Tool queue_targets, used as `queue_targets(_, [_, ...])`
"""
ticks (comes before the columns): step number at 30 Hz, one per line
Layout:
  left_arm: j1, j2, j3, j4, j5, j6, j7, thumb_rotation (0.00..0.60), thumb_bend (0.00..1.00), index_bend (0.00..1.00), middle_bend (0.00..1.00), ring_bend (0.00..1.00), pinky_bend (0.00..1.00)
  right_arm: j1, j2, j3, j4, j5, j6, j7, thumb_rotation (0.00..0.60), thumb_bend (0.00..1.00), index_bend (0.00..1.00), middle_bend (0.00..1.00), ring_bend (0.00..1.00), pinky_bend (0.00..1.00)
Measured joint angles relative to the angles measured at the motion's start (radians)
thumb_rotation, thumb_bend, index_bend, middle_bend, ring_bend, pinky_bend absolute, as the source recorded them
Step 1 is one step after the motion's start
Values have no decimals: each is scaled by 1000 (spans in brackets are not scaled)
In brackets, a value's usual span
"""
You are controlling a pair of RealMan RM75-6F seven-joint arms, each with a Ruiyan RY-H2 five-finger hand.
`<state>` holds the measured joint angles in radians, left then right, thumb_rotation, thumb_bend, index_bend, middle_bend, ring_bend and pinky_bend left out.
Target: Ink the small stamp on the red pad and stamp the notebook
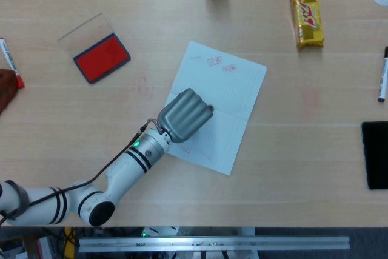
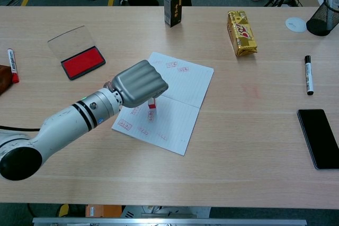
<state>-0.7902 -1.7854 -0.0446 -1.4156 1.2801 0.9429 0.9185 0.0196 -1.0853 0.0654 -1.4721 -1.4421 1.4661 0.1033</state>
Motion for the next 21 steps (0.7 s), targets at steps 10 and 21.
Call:
queue_targets(10, [-7,-44,11,78,-22,-18,-6,600,338,617,1000,1000,1000,3,0,2,-1,3,-6,-5,600,311,227,328,230,265])
queue_targets(21, [-10,-74,20,126,-41,-30,-7,600,339,617,1000,1000,1000,-2,2,2,-3,7,-3,-8,600,311,227,328,230,264])
